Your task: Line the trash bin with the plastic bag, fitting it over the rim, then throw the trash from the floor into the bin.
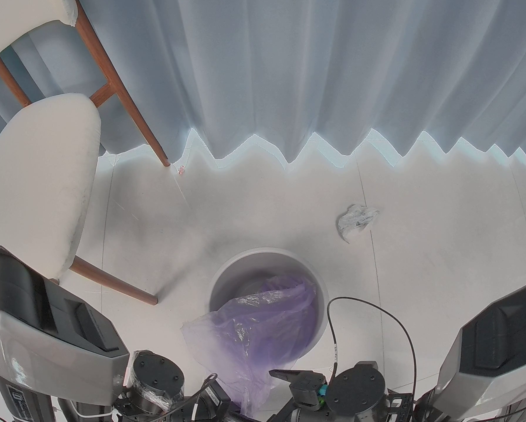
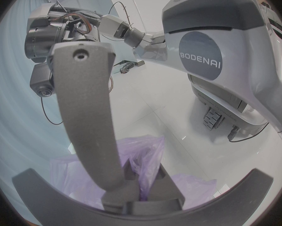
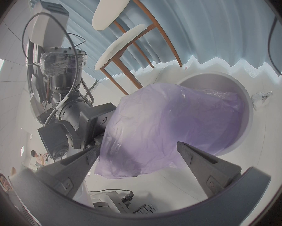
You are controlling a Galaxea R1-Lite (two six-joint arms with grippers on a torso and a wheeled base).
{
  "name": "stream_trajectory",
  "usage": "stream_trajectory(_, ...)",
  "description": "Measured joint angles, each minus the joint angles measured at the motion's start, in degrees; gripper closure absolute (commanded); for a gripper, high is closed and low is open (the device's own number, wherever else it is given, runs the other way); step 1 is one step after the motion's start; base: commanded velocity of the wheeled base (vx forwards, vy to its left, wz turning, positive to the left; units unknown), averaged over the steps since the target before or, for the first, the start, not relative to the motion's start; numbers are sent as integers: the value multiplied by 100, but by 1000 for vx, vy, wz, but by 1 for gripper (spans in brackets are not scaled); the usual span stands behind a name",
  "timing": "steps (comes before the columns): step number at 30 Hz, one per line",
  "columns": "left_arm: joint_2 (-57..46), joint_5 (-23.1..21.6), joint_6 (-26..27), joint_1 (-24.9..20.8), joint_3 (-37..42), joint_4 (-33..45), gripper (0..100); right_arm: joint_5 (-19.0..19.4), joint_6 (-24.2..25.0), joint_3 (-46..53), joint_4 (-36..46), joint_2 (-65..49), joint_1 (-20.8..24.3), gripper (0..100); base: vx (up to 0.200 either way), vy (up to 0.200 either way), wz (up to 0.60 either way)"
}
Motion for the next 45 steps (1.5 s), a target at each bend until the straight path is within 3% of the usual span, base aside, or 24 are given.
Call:
stream_trajectory(20, -39, -26, 0, -30, 0, -1, 100, -837, 26, -347, 2573, -1134, -507, 0, 0, 0, 0)
stream_trajectory(31, -118, 27, 2, -27, 0, -1, 100, -1035, 33, -1106, 4853, -1783, -975, 0, 0, 0, 0)
stream_trajectory(40, -282, 268, 0, 6, 0, 0, 100, -1053, 63, -1762, 5003, -1718, -1067, 0, 0, 0, 0)
stream_trajectory(45, -332, 315, -5, 17, 0, 7, 100, -1048, 78, -1864, 4981, -1502, -890, 0, 0, 0, 0)
